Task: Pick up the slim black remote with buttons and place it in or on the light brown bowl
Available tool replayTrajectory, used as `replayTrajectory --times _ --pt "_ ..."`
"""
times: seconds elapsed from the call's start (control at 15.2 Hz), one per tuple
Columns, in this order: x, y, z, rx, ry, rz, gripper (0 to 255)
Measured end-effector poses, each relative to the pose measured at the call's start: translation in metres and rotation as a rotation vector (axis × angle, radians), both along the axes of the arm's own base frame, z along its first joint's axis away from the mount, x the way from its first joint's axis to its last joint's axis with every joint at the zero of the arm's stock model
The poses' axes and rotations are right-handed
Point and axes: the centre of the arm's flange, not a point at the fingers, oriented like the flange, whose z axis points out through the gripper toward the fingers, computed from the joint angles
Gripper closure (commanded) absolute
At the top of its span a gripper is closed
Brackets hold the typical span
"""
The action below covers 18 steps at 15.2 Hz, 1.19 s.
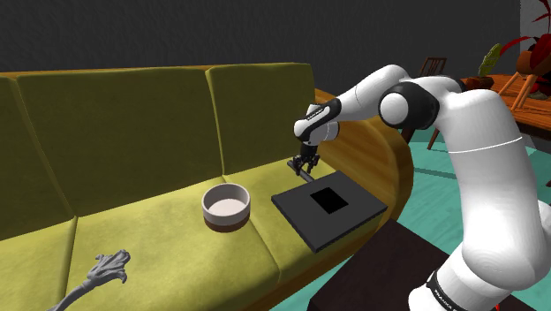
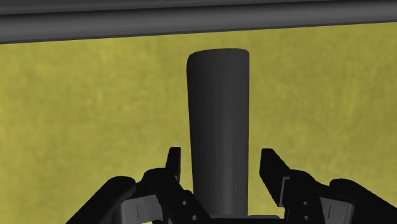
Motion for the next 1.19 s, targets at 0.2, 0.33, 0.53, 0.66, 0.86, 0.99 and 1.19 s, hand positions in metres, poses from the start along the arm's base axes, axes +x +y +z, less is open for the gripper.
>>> replayTrajectory --times 0.2,0.33,0.53,0.66,0.86,0.99,1.19 --pt "0.0 -0.002 0.002 -0.002 -0.002 -0.002 255" --pt "0.0 -0.002 0.001 -0.002 -0.002 -0.002 255" --pt "0.0 -0.002 0.002 -0.002 -0.002 -0.002 255" --pt "0.0 -0.001 0.004 -0.001 -0.001 -0.001 255" --pt "0.0 0.001 0.016 0.0 0.0 0.0 255" --pt "0.0 -0.001 0.025 0.0 0.0 0.0 255" --pt "0.0 0.0 0.042 0.0 0.0 0.0 255"
